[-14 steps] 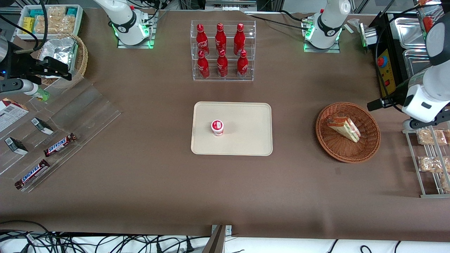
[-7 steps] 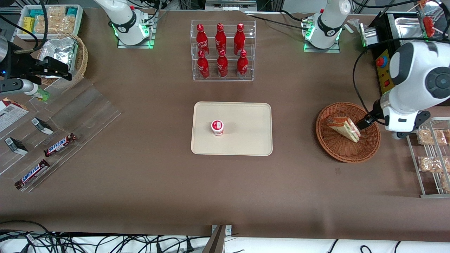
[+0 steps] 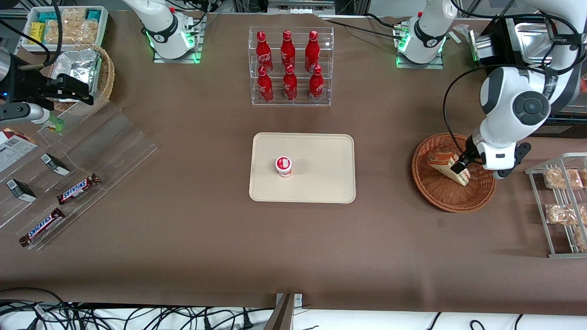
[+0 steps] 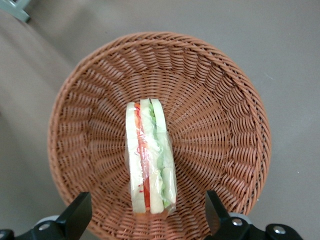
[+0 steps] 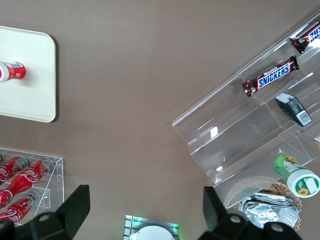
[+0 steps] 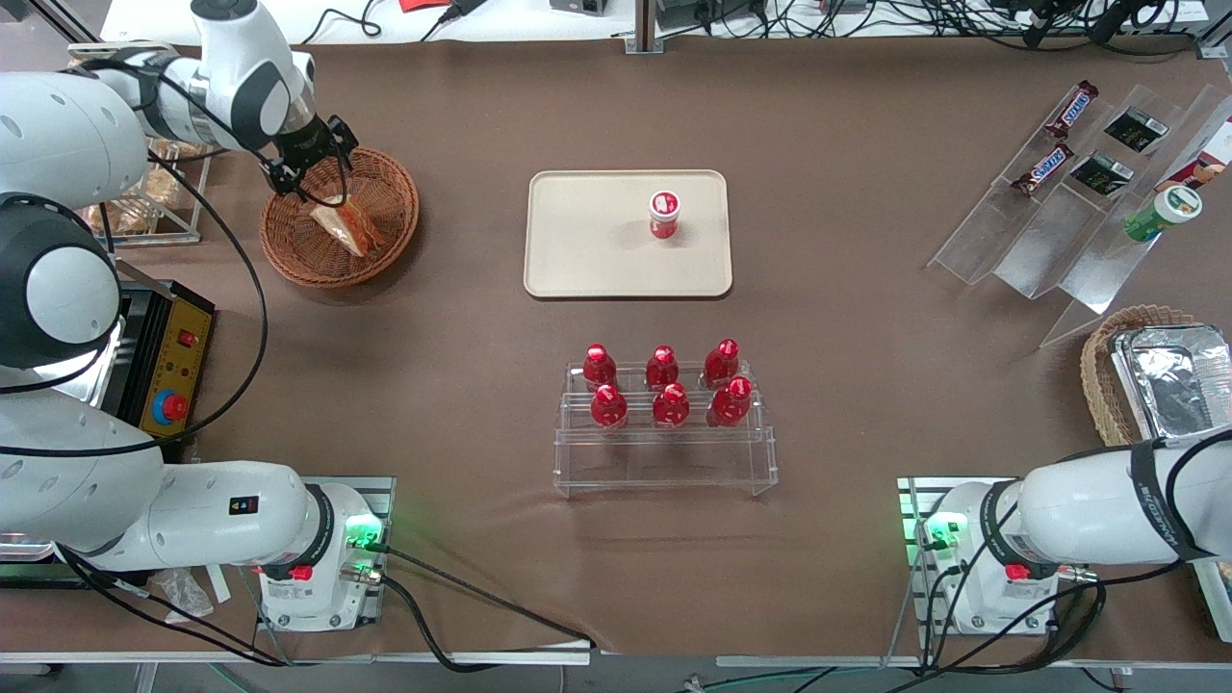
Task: Place sandwich from basket to tray
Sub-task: 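Lower the open left gripper around the sandwich and close it, then lift the sandwich out of the basket with the left gripper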
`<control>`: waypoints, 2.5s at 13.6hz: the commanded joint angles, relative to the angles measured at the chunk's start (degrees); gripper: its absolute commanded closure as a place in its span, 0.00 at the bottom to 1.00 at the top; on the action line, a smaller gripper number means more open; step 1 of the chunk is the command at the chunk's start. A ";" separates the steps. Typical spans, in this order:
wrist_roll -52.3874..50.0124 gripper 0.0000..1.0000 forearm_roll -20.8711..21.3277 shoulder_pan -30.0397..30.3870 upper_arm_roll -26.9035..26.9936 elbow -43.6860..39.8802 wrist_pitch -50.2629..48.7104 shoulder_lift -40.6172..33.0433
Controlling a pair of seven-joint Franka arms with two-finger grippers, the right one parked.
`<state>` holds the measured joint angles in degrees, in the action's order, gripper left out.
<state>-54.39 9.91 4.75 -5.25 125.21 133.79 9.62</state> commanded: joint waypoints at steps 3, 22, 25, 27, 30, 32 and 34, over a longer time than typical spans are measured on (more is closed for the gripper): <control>-2.21 0.00 1.78 0.97 -0.20 3.20 7.43 1.36; -5.64 1.00 2.92 2.11 0.24 5.49 16.06 4.53; -5.03 1.00 2.75 2.02 -0.54 -0.38 5.47 2.33; -5.02 1.00 1.87 1.93 -2.21 -6.44 -2.44 2.42; -2.14 1.00 -3.91 1.15 -3.88 -16.62 -14.30 2.86; -1.68 1.00 -4.55 0.18 -5.37 -21.82 -20.21 3.82; -1.68 1.00 -4.90 -0.79 -8.09 -27.97 -25.40 6.27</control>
<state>-57.14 5.98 5.03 -11.30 104.26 113.41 12.30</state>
